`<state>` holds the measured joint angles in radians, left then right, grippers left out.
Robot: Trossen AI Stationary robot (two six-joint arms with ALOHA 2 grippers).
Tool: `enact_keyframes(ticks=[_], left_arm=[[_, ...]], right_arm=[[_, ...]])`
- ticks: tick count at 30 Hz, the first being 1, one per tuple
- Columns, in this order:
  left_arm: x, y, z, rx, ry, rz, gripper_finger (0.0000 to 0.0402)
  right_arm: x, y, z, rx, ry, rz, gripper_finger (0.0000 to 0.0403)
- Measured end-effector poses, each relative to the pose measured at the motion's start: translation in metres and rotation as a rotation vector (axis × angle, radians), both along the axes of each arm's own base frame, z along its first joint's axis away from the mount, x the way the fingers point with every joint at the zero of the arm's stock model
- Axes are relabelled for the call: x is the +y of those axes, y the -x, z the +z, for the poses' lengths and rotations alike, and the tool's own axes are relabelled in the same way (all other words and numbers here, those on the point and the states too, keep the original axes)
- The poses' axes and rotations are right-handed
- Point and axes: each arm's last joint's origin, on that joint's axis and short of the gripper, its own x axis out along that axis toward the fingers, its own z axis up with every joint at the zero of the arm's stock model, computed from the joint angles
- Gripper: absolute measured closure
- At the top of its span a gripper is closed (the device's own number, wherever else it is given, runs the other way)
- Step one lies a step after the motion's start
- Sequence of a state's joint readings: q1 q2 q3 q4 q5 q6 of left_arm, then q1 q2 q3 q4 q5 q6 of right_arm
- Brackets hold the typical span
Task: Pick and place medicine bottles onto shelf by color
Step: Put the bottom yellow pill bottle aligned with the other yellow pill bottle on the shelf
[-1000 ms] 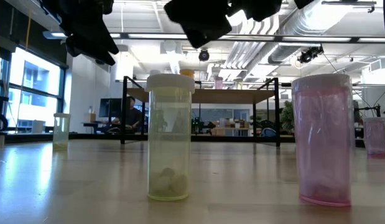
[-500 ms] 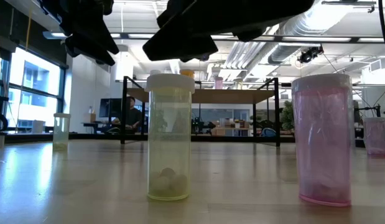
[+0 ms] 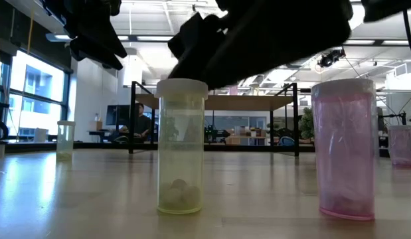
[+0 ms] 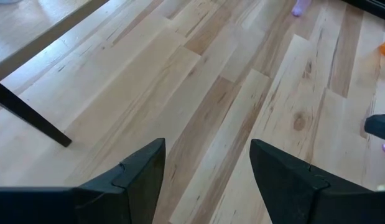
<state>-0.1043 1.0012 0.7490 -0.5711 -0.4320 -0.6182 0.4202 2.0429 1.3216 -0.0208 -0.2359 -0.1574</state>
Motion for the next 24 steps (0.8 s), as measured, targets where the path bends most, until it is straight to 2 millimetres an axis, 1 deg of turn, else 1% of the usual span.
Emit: enact_keyframes(ticks=[13,18,21,24], left_arm=[[0.0001,-0.0001,0.0002,-0.004,-0.001,0.007,0.0177],[0.0002,-0.0001,0.0002,-0.005,0.000,0.009,0.0177],[0.0002,-0.0001,0.0002,-0.005,-0.001,0.009,0.0177],[0.0002,-0.0001,0.0002,-0.005,-0.001,0.010,0.0177]], right_arm=[[0.0020,-0.0046,-0.0093,-0.021,-0.012,0.003,0.0210],[0.0022,-0.0045,-0.0097,-0.016,-0.020,0.013,0.0210],[0.0025,-0.0046,-0.0095,-0.018,-0.023,0.015,0.0217],[0.0024,-0.0047,-0.0095,-0.018,-0.024,0.016,0.0233]])
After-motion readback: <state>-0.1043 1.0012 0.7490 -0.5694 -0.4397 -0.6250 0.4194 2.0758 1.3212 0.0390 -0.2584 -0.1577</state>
